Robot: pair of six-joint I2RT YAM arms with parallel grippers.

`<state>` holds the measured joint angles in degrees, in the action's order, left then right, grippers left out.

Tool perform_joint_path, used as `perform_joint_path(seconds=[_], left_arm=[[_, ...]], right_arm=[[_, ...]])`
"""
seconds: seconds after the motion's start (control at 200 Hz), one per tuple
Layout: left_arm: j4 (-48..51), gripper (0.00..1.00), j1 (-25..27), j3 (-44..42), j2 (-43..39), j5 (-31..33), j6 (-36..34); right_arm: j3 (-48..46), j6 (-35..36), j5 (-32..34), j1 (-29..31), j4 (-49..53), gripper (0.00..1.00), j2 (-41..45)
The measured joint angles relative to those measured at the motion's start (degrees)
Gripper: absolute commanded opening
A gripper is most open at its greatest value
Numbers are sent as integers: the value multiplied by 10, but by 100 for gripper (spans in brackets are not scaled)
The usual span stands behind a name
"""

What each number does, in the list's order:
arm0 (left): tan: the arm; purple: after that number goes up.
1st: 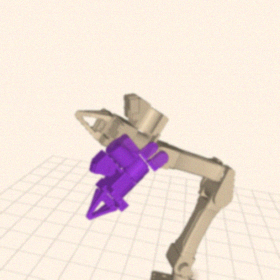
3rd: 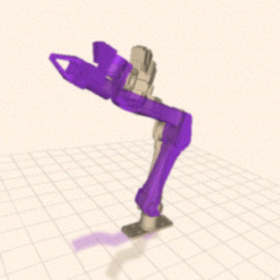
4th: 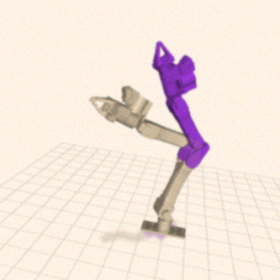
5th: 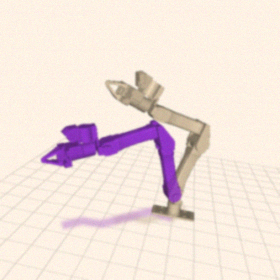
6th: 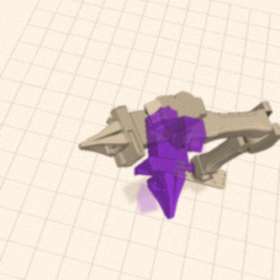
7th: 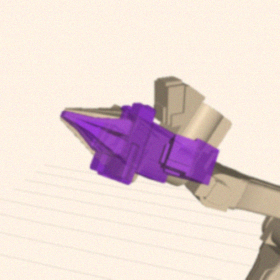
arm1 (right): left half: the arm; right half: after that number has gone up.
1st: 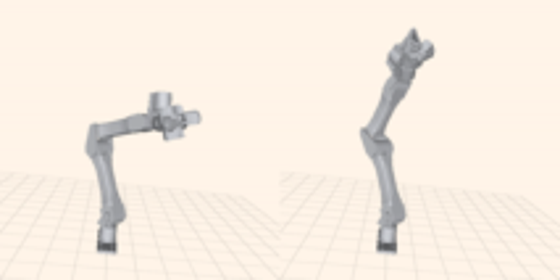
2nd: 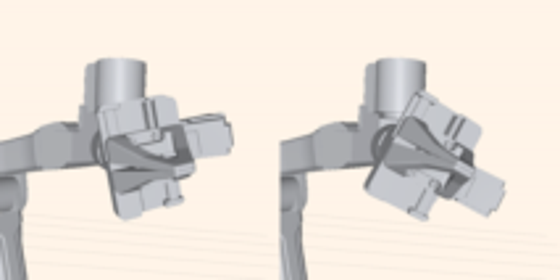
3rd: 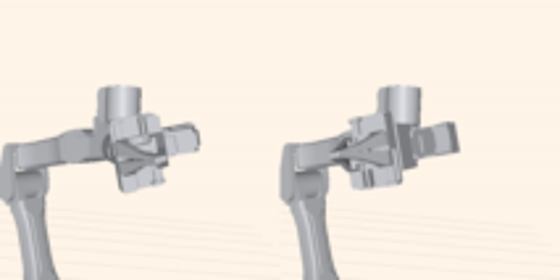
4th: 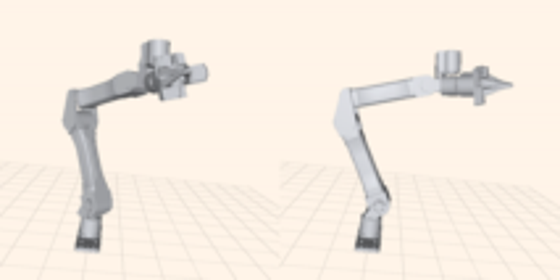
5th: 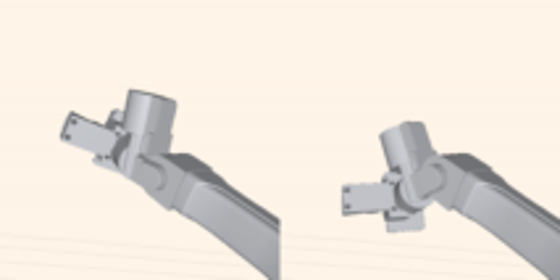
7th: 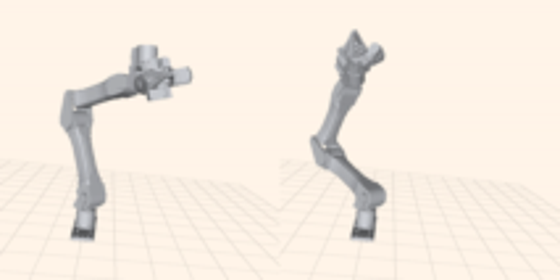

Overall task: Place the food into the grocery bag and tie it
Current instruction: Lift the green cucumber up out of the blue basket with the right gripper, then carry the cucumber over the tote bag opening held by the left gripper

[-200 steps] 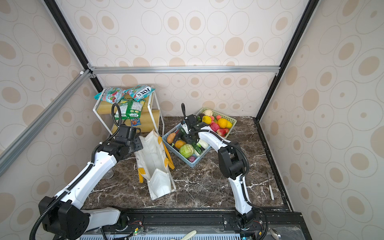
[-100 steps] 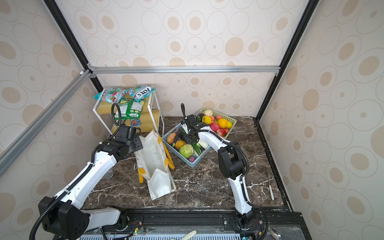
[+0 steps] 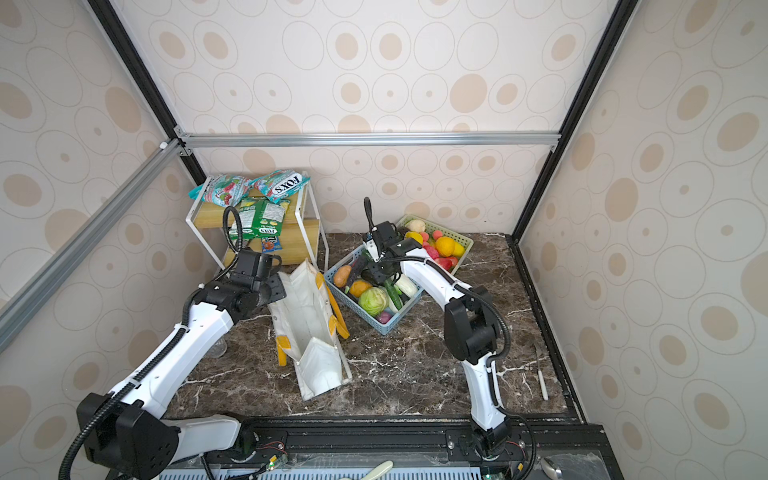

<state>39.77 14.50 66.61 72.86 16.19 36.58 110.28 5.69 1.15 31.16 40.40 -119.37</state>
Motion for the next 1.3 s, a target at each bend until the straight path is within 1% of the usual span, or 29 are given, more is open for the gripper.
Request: perform_joint_path(seconds=[0.13,0.265,0.405,0.555,0.81,0.945,1.06,1.295], left_arm=[[0,64,0,1,0,-4,0],[-1,64,0,3,0,-10,0],[-1,64,0,3,0,-15,0],[-1,64,0,3,0,-18,0],[3,66,0,5,-3,-20,0],[16,68,0,26,-3,-19,-2],[19,68,-1,50,2,-28,-7],[15,69,-3,66,20,-53,-7]], right_arm=[[8,0,1,0,14,25,33],[37,-6,0,0,28,25,54],[68,-30,-4,0,49,25,68],[100,-96,-25,0,70,23,81],[100,-223,-61,10,79,22,121],[103,-281,-65,31,73,22,133],[114,-322,-63,60,62,22,133],[110,-375,-30,137,2,22,133]])
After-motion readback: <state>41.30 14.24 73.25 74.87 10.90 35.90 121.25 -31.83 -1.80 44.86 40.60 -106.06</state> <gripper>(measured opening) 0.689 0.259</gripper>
